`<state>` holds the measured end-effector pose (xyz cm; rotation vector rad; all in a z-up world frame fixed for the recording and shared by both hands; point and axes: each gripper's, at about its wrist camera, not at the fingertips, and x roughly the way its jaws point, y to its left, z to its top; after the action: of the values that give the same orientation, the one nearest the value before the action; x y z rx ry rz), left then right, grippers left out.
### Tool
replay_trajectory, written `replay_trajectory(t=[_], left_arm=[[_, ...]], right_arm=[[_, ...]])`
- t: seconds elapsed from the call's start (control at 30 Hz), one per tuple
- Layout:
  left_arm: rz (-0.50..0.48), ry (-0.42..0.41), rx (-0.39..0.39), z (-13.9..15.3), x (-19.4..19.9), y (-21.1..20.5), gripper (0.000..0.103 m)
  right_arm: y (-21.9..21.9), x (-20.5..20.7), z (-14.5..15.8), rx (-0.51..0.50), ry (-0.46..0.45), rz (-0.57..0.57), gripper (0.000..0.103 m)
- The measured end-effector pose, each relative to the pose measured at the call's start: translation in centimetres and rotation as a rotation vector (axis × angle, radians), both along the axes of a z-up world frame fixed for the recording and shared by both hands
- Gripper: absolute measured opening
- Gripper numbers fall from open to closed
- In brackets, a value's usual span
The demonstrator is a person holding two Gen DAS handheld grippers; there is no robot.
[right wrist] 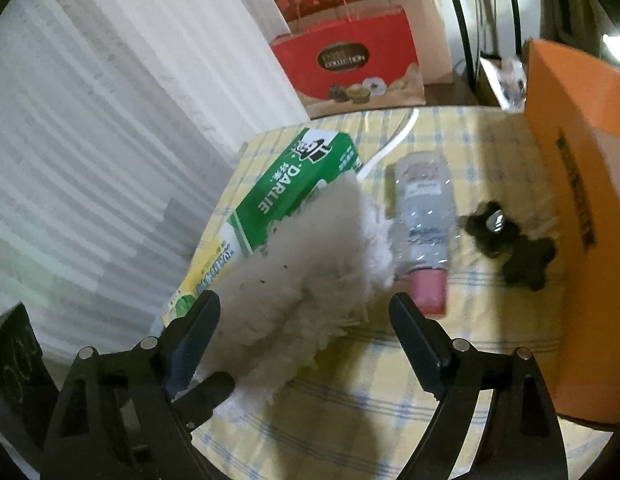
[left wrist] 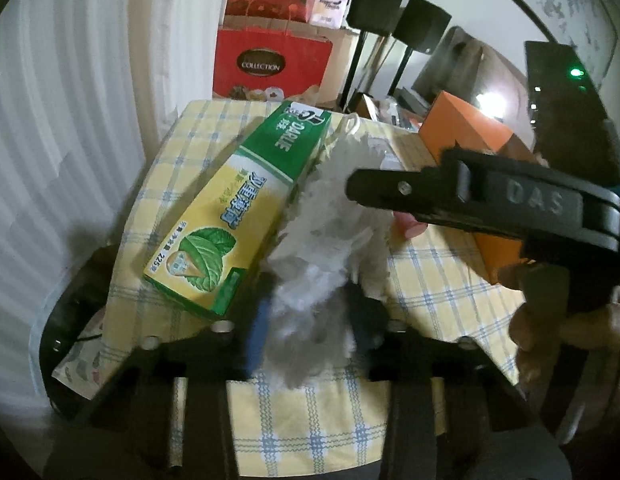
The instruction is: Organize objects
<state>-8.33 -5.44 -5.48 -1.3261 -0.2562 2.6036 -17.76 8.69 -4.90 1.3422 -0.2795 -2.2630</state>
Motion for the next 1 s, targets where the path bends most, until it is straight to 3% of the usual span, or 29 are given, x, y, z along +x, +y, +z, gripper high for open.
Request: replay_trajectory(t=[0.13, 0.43, 0.7, 0.73, 0.77, 0.8, 0.83, 0.9, 1.0], left_arm=[[-0.013, -0.005, 0.011, -0.1, 0.2, 0.1, 0.017], [-0.054, -0.020, 0.056, -0.2, 1.0, 0.7, 0.012], [-0.092, -0.031, 0.055, -0.3, 1.3, 1.8, 0.012], [-0.087, -0.032, 0.051, -0.3, 1.2, 1.9, 0.014], [-0.074, -0.028, 0.049, -0.3, 1.2, 1.8, 0.017], [-0.066, -0.023, 0.047, -0.2, 1.2, 1.7, 0.026], [-0.054, -0.014, 0.038, 0.0, 1.1, 1.6, 0.040], [-0.037, 0.004, 0.018, 0.3, 1.0, 1.5, 0.056], [-0.030, 0.001, 0.016, 0.2, 0.5, 1.4, 0.068]], right_arm=[[-0.3, -1.1, -0.7, -0.033, -0.032, -0.027, 0.087], [-0.8, -3.0, -2.7, -0.052, -0.098, -0.081, 0.085], [-1.5, -3.1, -3.7, 0.058, -0.088, -0.077, 0.062], [-1.6, -3.1, -3.8, 0.072, -0.085, -0.073, 0.059], [-1.7, -3.1, -3.7, 0.080, -0.080, -0.066, 0.050], [-1.8, -3.1, -3.7, 0.087, -0.074, -0.061, 0.045], [-1.8, -3.1, -3.7, 0.091, -0.073, -0.059, 0.045], [-1.8, -3.1, -3.5, 0.088, -0.068, -0.055, 0.040], [-1.6, -3.1, -3.2, 0.069, -0.069, -0.053, 0.038]])
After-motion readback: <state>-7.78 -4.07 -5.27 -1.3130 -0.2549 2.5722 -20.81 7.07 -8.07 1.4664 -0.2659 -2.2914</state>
